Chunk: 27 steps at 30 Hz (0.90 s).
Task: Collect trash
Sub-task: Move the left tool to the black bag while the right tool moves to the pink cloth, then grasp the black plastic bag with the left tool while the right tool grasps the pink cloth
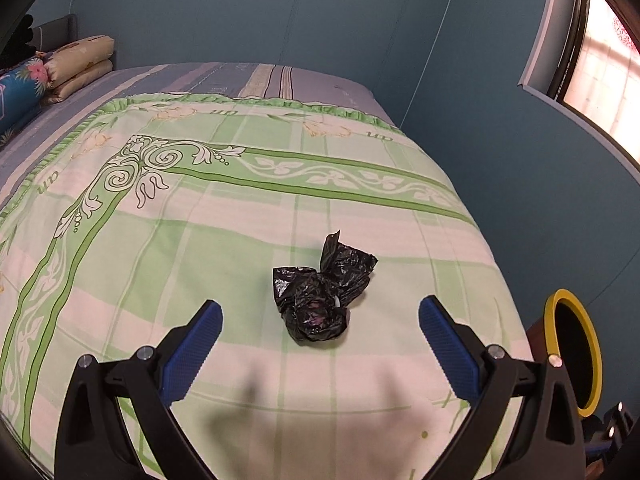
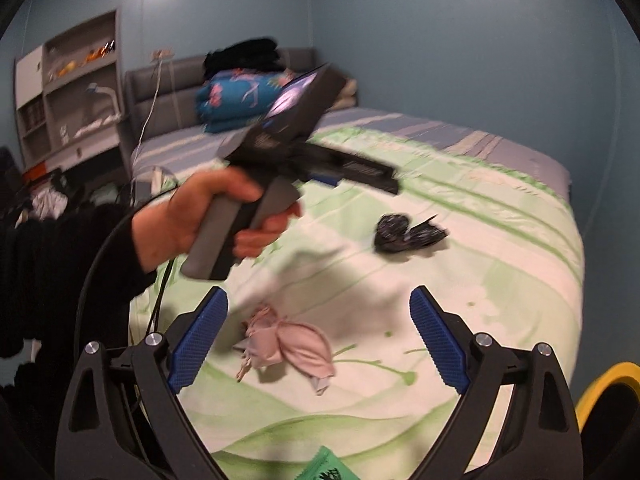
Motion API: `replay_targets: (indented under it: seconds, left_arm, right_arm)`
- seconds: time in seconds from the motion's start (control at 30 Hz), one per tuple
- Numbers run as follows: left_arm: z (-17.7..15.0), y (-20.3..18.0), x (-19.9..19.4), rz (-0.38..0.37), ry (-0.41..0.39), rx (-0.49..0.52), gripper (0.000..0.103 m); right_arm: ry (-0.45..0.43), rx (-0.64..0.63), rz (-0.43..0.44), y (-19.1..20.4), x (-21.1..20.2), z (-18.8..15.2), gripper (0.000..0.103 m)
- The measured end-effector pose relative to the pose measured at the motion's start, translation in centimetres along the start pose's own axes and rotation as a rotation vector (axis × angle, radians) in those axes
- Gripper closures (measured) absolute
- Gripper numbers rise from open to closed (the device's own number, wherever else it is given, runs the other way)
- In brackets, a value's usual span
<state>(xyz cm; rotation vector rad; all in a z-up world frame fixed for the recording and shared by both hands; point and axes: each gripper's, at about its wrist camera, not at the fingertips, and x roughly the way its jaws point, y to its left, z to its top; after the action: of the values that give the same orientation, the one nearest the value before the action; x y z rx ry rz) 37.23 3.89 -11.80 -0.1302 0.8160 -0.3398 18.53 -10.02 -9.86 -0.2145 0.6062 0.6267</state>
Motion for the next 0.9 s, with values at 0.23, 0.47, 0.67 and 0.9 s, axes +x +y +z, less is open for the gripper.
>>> replay_targets:
  seconds: [0.23, 0.47, 0.67, 0.9]
  left_arm:
    - [0.0, 0.5, 2.4, -0.012, 0.039, 0.001, 0.008]
    - [-0.1, 1.0, 4.7, -0.007, 0.089, 0.005, 0.008]
    - [0.1, 0.8, 6.6, -0.012, 0.116, 0.02, 0.008]
    - [0.1, 0.1, 9.5, -0.026, 0.171, 0.036, 0.008]
  right_arm:
    - [0.09, -0.123, 0.035, 2.5, 3.4, -0.6, 0.015]
    - [0.161, -0.158, 0.075, 2.7, 5.7, -1.2, 0.016]
    - [0.196, -0.2, 0.09, 3.6, 7.0, -1.6, 0.016]
    - [0.264, -0.192, 0.105, 3.4, 8.7, -1.8, 0.02]
